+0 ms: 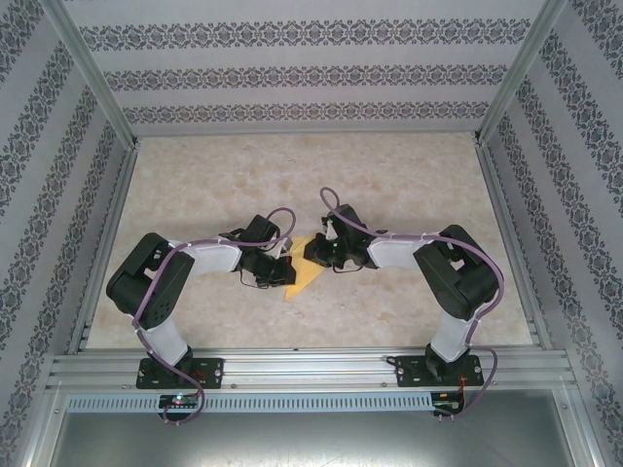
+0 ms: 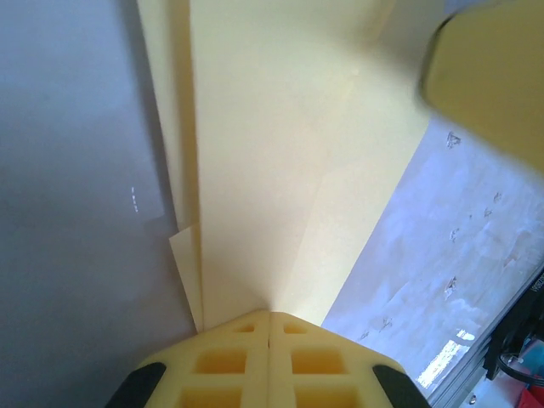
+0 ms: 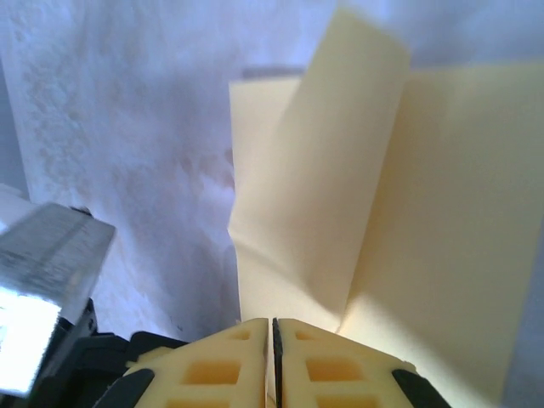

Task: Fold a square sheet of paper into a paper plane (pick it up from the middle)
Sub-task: Fourth fold the wing at the center of the table.

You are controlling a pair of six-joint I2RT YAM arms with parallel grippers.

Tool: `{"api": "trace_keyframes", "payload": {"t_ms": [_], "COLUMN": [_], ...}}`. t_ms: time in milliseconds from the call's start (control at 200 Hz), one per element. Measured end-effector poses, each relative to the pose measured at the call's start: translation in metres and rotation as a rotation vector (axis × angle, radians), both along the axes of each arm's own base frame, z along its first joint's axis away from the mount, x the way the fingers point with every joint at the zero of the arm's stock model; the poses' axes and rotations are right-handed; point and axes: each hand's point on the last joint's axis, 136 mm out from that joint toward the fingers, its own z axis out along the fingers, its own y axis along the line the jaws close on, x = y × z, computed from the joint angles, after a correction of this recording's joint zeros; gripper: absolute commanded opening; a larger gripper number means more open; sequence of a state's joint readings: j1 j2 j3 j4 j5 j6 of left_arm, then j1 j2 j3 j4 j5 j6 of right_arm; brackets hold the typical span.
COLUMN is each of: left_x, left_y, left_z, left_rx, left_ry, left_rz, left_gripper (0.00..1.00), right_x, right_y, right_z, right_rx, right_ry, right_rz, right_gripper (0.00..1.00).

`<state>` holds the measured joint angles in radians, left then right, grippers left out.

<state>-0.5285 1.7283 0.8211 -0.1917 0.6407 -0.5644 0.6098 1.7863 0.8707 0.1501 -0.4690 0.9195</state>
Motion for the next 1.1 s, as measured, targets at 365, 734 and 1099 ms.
{"api": "trace_keyframes", "payload": {"t_ms": [365,734,1099], "left_x": [-0.001,-0.001,-0.001], "left_y": [0.0,0.0,0.0], "left_z": [0.0,0.0,-0.001], "left_rx": [-0.001,0.002,0.002], "left_ry": [-0.001,0.002,0.003], "left_rz": [-0.007,-0.007,-0.007], "left_gripper": [0.02,0.0,0.0], "right_x": [0.002,0.012,0.072], "right_y": [0.022,0.015,-0.026], "right_z": [-0.012,-0.027,-0.025], "right_rx": [-0.002,-0.015,-0.023], "right_ry": [0.002,0.055,0.027], "right_rz": [0.048,0.044,-0.065], "right_gripper": [0.08,0.1,0.11]}}
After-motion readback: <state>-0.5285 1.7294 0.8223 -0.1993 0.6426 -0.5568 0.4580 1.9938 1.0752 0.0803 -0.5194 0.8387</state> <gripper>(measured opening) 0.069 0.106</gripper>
